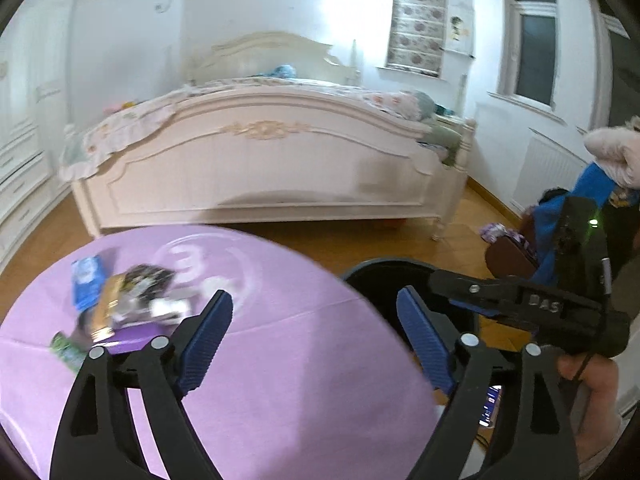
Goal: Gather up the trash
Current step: 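Grasp the green Doublemint box with the left tool while the right tool grasps the purple bottle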
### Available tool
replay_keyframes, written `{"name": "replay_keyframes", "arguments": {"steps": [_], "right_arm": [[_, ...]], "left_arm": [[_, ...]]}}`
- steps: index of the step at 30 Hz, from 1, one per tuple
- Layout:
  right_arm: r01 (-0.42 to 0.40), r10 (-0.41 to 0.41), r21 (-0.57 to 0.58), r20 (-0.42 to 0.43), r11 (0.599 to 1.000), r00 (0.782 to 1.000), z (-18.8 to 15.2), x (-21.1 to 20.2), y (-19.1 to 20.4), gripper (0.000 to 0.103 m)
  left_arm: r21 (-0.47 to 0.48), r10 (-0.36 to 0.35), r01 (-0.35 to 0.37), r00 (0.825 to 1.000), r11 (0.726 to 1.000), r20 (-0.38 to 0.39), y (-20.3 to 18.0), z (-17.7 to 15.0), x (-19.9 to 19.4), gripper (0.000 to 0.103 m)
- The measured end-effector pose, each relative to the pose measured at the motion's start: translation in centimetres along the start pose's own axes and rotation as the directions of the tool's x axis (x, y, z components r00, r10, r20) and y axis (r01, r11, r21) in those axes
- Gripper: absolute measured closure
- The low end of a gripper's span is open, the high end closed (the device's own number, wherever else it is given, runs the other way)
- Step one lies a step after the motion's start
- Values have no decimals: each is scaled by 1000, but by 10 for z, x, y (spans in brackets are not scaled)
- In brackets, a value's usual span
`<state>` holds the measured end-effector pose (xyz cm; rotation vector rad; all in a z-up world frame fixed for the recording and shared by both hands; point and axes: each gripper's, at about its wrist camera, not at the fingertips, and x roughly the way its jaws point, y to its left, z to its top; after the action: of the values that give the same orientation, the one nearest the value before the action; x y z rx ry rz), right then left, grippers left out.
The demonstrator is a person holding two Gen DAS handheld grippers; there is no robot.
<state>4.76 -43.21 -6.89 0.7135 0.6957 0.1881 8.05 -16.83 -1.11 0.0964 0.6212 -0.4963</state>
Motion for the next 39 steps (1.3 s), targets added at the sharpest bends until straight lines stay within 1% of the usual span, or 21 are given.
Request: {"name": "replay_keyframes", "arguments": {"steps": [5, 7, 8, 9, 11, 12, 14, 16, 19, 22, 24, 25, 27, 29, 30, 31, 34, 36, 37, 38, 39], "right_arm": [[-13, 10, -65, -49, 998, 999, -9, 18, 34, 31], [-20, 13, -89, -71, 996, 997, -14, 28, 48, 31], [-23, 15, -99, -80, 995, 997, -16, 33, 53, 31], [-25, 15, -107, -88, 994, 996, -18, 36, 58, 31], [-32, 18, -129, -108, 991, 994, -22, 45, 70, 31], [-37, 20, -142, -121, 989, 992, -25, 51, 76, 31], [-43, 20, -164, -138, 985, 990, -28, 60, 87, 31], [-51, 20, -194, -158, 980, 987, -31, 70, 100, 31], [-59, 15, -252, -175, 966, 984, -35, 84, 117, 31], [-65, -2, -343, -194, 937, 981, -38, 102, 139, 31], [-81, -14, -423, -216, 902, 976, -42, 118, 158, 31], [-83, -23, -457, -221, 885, 975, -43, 123, 164, 31], [-97, -40, -542, -235, 835, 971, -50, 137, 181, 31], [-124, -50, -632, -251, 765, 967, -58, 152, 200, 31], [-128, -61, -672, -250, 729, 966, -62, 159, 207, 31], [-131, -76, -718, -249, 684, 965, -67, 167, 216, 31], [-140, -120, -807, -252, 574, 960, -79, 188, 231, 31], [-140, -164, -847, -257, 513, 952, -85, 204, 234, 31], [-141, -177, -853, -261, 502, 949, -85, 209, 233, 31], [-148, -195, -856, -276, 495, 941, -86, 213, 232, 34], [-169, -208, -851, -306, 497, 929, -87, 216, 232, 41]], "left_arm": [[-95, 96, -97, 995, 991, -15, 57, -9, -9, 15], [-138, 154, -158, 987, 978, -40, 87, -16, -11, 15], [-151, 168, -174, 984, 973, -51, 97, -19, -11, 15], [-175, 194, -205, 978, 963, -77, 115, -24, -10, 15], [-207, 224, -244, 968, 948, -112, 138, -30, -9, 15], [-232, 246, -271, 960, 934, -134, 153, -34, -8, 15], [-271, 259, -294, 953, 916, -160, 174, -41, -8, 15], [-308, 250, -299, 950, 903, -188, 194, -47, -4, 15], [-330, 241, -302, 946, 894, -215, 209, -49, 4, 15], [-346, 226, -298, 946, 890, -234, 218, -49, 13, 16], [-348, 221, -302, 942, 888, -254, 222, -50, 20, 17], [-344, 222, -305, 940, 888, -260, 220, -51, 20, 21], [-317, 241, -317, 936, 894, -257, 219, -51, 20, 27], [-285, 266, -338, 927, 897, -265, 218, -52, 19, 36], [-274, 269, -340, 926, 900, -266, 217, -53, 18, 38], [-263, 269, -339, 925, 903, -268, 218, -54, 16, 41], [-250, 258, -325, 928, 912, -268, 224, -56, 12, 53], [-233, 244, -308, 932, 922, -267, 229, -59, 8, 58], [-216, 242, -303, 932, 928, -269, 230, -60, 6, 61], [-193, 244, -301, 931, 934, -271, 231, -62, 3, 63], [-173, 246, -300, 930, 938, -274, 233, -63, 3, 64]]}}
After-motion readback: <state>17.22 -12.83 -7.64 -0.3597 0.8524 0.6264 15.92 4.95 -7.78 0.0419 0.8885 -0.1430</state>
